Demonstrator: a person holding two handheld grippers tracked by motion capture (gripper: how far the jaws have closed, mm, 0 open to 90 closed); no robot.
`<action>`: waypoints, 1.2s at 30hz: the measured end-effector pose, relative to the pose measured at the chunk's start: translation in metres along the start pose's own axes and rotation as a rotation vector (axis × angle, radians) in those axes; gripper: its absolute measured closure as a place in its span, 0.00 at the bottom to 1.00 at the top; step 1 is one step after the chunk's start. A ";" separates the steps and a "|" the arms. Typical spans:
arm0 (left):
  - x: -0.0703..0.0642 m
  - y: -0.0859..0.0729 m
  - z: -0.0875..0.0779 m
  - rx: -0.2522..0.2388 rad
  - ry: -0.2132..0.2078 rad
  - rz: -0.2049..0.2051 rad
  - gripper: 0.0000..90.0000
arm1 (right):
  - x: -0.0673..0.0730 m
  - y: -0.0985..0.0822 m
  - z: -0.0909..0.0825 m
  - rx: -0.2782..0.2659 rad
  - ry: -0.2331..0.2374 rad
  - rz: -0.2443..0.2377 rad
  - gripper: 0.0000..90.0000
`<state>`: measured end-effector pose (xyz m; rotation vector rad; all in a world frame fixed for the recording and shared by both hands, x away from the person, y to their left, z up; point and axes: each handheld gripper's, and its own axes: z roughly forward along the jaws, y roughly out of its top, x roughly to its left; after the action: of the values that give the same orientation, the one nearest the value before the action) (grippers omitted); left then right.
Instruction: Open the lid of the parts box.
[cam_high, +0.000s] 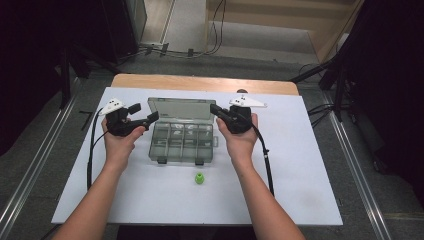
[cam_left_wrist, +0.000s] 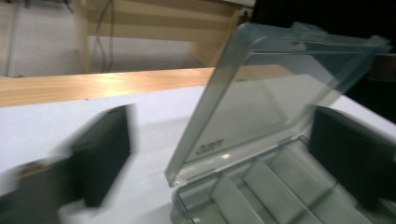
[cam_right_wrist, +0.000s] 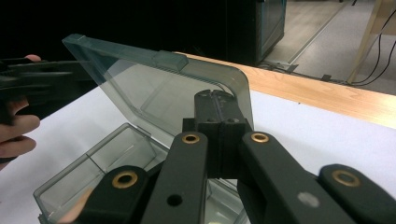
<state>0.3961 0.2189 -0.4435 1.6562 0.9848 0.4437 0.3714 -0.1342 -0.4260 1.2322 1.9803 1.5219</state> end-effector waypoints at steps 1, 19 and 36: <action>-0.001 0.001 0.001 -0.006 0.001 0.010 0.35 | -0.001 0.001 0.001 -0.002 -0.005 -0.005 0.98; 0.001 0.004 0.007 -0.042 0.031 -0.011 0.88 | -0.006 0.009 -0.022 -0.068 -0.015 -0.140 0.75; 0.004 0.008 0.012 -0.036 0.046 -0.042 0.89 | -0.003 -0.009 0.010 -0.010 -0.174 -0.062 0.51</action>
<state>0.4106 0.2140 -0.4405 1.5965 1.0374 0.4705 0.3767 -0.1308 -0.4385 1.2420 1.8780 1.3450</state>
